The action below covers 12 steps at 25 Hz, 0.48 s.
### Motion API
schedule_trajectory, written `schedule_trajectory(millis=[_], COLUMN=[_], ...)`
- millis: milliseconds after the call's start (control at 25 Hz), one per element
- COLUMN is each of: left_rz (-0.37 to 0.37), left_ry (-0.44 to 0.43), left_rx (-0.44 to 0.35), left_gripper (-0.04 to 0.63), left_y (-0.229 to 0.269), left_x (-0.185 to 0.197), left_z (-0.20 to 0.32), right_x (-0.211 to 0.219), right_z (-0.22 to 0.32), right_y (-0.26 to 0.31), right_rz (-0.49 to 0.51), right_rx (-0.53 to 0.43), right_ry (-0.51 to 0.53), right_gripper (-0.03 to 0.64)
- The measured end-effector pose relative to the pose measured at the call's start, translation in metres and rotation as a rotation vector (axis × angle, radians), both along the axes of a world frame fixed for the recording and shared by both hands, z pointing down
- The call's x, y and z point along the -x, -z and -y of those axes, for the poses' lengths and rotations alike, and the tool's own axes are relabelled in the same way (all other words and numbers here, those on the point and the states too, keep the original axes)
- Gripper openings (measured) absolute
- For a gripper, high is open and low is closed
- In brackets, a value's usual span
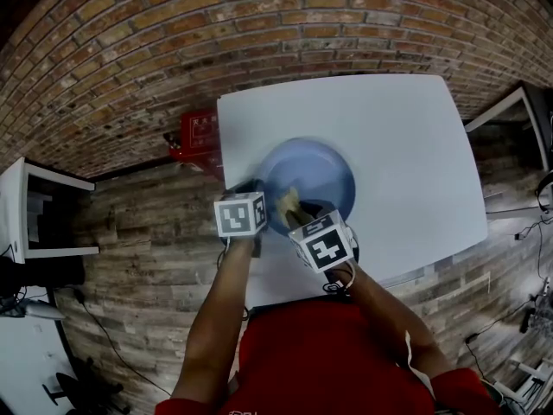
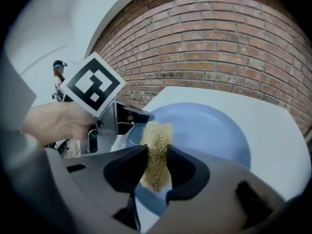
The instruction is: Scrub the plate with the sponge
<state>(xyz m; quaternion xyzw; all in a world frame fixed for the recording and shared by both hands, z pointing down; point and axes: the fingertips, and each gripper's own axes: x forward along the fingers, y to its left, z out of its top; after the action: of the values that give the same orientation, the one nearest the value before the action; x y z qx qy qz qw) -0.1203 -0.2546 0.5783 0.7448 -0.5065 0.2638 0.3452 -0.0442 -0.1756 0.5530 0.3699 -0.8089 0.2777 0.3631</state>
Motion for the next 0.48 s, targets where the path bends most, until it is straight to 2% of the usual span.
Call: schedule_trajectory(millis=[200,480], left_rz=[0.002,0.005], left_ry=[-0.002,-0.008], left_rx=[0.004,-0.002], left_gripper=[0.038,0.038], left_y=[-0.001,0.000], left_x=[0.000,0.001], left_z=[-0.001,-0.001], right_x=[0.018,-0.013], right_z=[-0.012,-0.007], right_y=[-0.011,-0.013], right_rz=[-0.020,-0.052], right_rx=[0.018,0.020], right_ry=[0.048,-0.009], right_gripper=[0.120,0.120])
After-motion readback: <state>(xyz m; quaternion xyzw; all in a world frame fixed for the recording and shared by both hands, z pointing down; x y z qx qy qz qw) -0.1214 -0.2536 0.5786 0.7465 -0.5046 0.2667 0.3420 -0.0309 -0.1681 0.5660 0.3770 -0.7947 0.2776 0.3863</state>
